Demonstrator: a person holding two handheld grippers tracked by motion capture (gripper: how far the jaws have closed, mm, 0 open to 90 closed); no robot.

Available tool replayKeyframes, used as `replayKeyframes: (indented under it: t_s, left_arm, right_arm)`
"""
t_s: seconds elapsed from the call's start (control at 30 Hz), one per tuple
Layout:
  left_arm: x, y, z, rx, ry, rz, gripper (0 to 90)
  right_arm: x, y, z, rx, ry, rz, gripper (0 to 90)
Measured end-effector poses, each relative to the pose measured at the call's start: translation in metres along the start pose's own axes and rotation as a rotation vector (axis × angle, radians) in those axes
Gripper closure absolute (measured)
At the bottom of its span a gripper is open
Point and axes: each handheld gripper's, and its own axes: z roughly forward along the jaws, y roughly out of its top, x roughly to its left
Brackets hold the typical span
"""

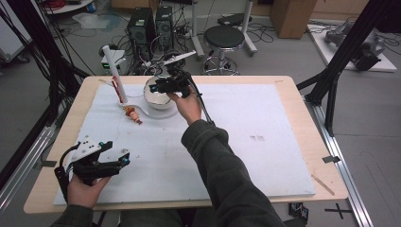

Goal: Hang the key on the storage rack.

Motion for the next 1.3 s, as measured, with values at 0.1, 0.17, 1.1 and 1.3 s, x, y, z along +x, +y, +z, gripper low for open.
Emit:
replayKeyframes:
  t_s: [0.1,0.17,1.1,1.3]
  left_arm:
    - [0.000,0.000,0.001,0.001,-0.002,0.005,21.7]
    - [-0.001,0.000,0.000,0.002,-0.001,0.000,21.7]
    - [-0.002,0.000,0.003,0.007,-0.001,-0.008,21.6]
    - [-0.003,0.000,0.004,0.013,-0.003,-0.003,21.7]
  right_arm:
    - [-0.003,-0.005,-0.006,0.024,0.013,0.020,51.5]
    - [-0.002,-0.007,-0.013,0.020,0.010,0.014,51.3]
    - [-0.009,-0.040,-0.087,-0.060,-0.010,0.028,30.4]
    - [-0.011,-0.051,-0.096,-0.048,-0.041,0.037,21.4]
